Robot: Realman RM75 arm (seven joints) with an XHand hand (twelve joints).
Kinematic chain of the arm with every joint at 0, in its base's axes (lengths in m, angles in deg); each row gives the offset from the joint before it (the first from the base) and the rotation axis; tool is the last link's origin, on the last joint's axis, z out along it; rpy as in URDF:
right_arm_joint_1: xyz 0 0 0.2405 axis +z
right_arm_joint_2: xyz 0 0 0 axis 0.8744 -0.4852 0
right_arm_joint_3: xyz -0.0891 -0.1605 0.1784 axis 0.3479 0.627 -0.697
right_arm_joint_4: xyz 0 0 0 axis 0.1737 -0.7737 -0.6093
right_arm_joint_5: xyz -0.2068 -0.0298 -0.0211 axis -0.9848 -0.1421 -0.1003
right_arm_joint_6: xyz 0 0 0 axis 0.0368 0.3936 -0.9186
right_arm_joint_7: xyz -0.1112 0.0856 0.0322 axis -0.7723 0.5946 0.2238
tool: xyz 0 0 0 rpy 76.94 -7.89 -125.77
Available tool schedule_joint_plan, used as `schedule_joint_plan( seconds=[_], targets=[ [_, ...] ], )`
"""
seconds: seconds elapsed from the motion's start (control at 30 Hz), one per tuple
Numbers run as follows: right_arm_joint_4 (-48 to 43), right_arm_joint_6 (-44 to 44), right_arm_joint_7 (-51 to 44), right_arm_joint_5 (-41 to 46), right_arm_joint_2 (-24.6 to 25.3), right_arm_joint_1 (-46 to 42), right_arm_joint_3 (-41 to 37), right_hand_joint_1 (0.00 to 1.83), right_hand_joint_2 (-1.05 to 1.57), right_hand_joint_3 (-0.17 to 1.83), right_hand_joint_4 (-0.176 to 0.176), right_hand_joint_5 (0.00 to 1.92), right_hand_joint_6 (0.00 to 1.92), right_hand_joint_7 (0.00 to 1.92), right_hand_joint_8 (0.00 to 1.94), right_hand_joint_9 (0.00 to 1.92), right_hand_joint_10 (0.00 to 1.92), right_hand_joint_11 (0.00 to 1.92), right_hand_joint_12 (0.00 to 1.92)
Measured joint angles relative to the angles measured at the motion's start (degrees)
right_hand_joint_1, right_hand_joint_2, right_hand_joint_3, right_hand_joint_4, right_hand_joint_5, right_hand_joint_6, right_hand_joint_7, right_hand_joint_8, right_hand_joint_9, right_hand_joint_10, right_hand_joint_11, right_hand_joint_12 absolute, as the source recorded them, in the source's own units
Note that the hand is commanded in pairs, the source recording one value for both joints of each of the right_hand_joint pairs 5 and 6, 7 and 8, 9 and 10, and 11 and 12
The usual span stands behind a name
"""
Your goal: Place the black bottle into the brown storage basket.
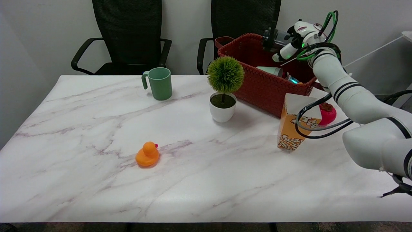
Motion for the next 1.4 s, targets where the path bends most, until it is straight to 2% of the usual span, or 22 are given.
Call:
schedule_joint_plan(
  seconds=[0.17, 0.3, 0.33, 0.37, 0.5, 0.6, 0.77, 0.87, 1.1, 1.2, 1.4],
  targets=[
    [0.15, 0.09, -0.47, 1.09, -0.03, -0.93, 0.62, 1.35, 0.16, 1.38, 0.0, 0.56, 0.56, 1.27, 1.27, 1.14, 1.14, 0.79, 0.79],
    [-0.1, 0.12, -0.8, 1.67, -0.08, -1.48, 0.95, 1.35, 0.11, 1.21, 0.0, 0.21, 0.21, 1.13, 1.13, 1.08, 1.08, 0.93, 0.93],
    [-0.19, 0.13, -0.86, 1.77, -0.09, -1.57, 1.0, 1.35, 0.04, 1.1, 0.0, 0.16, 0.16, 1.03, 1.03, 1.01, 1.01, 0.93, 0.93],
    [-0.35, 0.17, -0.96, 1.88, -0.1, -1.72, 1.08, 1.35, 0.0, 1.01, 0.0, 0.16, 0.16, 0.93, 0.93, 0.94, 0.94, 0.87, 0.87],
    [-0.88, 0.31, -1.24, 2.31, -0.16, -2.18, 1.41, 1.33, -0.27, 0.84, 0.0, 0.11, 0.11, 0.76, 0.76, 0.7, 0.7, 0.71, 0.71],
    [-1.7, 0.31, -1.51, 2.43, -0.24, -2.48, 1.62, 1.33, -0.34, 0.73, 0.0, 0.08, 0.08, 0.7, 0.7, 0.66, 0.66, 0.67, 0.67],
    [-3.23, 0.31, -2.21, 2.74, -0.43, -3.02, 1.82, 1.32, -0.46, 0.69, 0.0, 0.05, 0.05, 0.62, 0.62, 0.62, 0.62, 0.59, 0.59],
    [-4.35, 0.3, -2.58, 2.85, -0.55, -3.39, 1.86, 1.3, -0.52, 0.6, 0.0, 0.03, 0.03, 0.59, 0.59, 0.6, 0.6, 0.54, 0.54],
    [-8.0, -0.69, -3.16, 3.61, -0.94, -4.3, 1.73, 1.29, -0.51, 0.53, 0.0, 0.05, 0.05, 0.56, 0.56, 0.58, 0.58, 0.51, 0.51],
    [-10.12, -1.42, -3.32, 4.25, -1.19, -4.87, 1.43, 1.26, -0.44, 0.58, 0.0, 0.08, 0.08, 0.52, 0.52, 0.56, 0.56, 0.5, 0.5],
    [-16.0, -3.75, -3.53, 5.56, -1.97, -6.9, 0.22, 1.19, -0.31, 0.49, 0.0, 0.08, 0.08, 0.45, 0.45, 0.51, 0.51, 0.44, 0.44]
  ],
)
